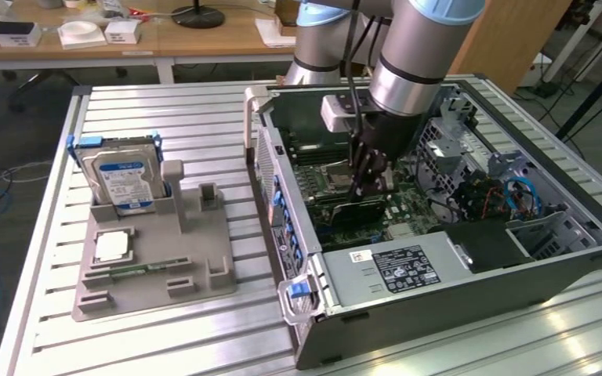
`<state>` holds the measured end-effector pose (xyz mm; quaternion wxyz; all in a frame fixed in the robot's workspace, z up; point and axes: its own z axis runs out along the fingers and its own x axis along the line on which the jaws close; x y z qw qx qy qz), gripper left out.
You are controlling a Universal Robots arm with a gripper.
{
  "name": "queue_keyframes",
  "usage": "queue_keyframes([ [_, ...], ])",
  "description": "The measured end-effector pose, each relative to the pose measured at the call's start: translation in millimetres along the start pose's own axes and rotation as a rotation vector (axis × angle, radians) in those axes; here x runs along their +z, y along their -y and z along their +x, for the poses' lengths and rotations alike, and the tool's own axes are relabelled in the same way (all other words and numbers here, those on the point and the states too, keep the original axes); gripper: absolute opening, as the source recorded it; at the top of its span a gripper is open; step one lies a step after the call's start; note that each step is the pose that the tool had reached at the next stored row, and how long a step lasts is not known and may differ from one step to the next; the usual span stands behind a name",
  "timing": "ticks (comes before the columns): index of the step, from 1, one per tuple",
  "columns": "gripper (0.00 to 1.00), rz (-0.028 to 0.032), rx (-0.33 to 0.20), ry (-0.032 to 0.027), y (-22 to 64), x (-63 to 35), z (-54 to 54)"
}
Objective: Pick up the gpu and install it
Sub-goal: 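Press down on the gpu until it lock into place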
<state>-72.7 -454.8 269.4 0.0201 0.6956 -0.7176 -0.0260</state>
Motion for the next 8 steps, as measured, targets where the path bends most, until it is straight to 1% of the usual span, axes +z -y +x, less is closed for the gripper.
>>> queue_keyframes([
  [3,0.11,-0.0006,0.000,0.0000,-0.1,-1.9,0.0],
  [8,0.11,-0.0007,0.000,-0.0001,-0.1,-2.0,0.0],
])
